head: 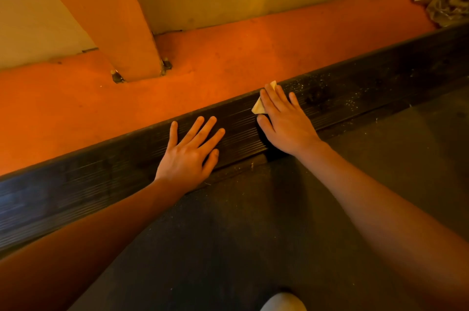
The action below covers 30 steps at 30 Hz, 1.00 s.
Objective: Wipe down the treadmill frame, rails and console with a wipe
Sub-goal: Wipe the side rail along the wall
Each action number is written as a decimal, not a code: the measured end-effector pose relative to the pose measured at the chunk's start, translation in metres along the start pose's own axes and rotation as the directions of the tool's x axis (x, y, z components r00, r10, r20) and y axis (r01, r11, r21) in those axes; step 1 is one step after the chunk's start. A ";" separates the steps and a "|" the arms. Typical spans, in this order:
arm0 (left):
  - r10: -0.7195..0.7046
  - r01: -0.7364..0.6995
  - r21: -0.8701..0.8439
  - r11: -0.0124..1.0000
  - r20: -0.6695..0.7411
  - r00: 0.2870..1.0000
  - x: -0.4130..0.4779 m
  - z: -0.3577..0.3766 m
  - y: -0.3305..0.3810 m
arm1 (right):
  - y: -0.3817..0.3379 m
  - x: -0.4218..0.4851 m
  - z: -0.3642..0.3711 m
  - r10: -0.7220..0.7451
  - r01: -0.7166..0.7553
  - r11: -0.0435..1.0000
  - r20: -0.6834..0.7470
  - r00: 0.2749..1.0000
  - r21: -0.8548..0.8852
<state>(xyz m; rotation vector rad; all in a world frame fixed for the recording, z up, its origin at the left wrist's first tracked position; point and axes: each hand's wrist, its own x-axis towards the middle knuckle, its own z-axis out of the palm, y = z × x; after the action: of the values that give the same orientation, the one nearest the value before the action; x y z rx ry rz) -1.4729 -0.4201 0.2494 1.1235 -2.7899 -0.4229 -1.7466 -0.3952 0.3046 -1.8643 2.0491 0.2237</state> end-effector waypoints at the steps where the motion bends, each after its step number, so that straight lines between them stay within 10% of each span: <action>1: 0.002 -0.002 0.000 1.000 0.001 1.000 0.000 0.000 0.000 | -0.001 0.000 0.000 0.004 -0.004 1.000 -0.002 1.000 0.007; 30: 0.002 -0.003 -0.007 1.000 -0.013 1.000 0.000 0.001 -0.001 | 0.005 -0.012 0.003 0.013 -0.012 0.997 -0.013 1.000 0.078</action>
<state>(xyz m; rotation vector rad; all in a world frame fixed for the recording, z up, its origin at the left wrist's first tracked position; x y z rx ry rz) -1.4726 -0.4209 0.2484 1.1173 -2.7768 -0.4230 -1.7504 -0.3821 0.3052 -1.8116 2.0490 0.1335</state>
